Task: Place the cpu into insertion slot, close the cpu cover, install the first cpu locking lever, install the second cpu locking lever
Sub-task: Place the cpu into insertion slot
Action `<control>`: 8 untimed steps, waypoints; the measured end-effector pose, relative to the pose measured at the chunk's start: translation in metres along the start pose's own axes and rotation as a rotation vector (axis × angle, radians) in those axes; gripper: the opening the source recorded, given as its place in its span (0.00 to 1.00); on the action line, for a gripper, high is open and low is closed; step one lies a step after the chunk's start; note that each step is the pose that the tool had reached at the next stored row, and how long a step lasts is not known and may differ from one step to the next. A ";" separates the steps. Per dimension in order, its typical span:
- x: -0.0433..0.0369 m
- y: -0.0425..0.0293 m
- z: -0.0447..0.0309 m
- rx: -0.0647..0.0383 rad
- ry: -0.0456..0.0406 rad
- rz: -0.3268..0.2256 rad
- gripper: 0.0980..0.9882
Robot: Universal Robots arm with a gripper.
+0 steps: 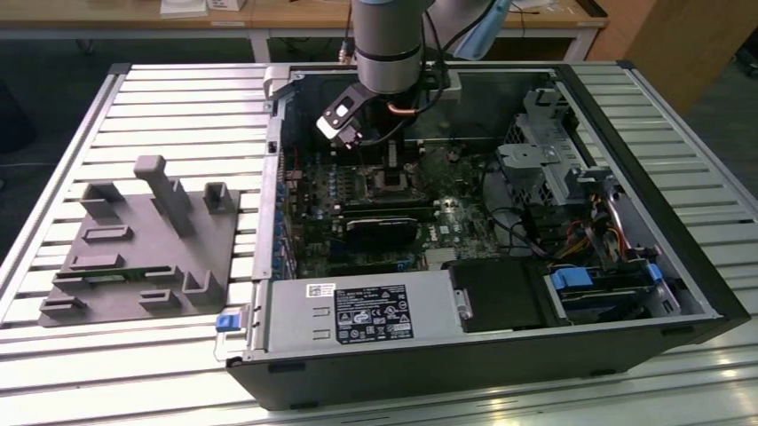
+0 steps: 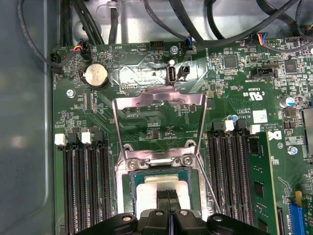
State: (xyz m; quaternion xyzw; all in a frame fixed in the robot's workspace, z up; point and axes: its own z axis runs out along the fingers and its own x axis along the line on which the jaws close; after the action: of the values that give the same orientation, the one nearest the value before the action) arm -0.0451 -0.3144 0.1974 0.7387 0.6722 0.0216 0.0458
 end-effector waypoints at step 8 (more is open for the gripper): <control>-0.0003 0.0011 -0.0114 0.000 0.0000 0.000 0.01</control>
State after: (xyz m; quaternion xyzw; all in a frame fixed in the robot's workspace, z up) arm -0.0451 -0.3144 0.2088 0.7387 0.6722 0.0216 0.0458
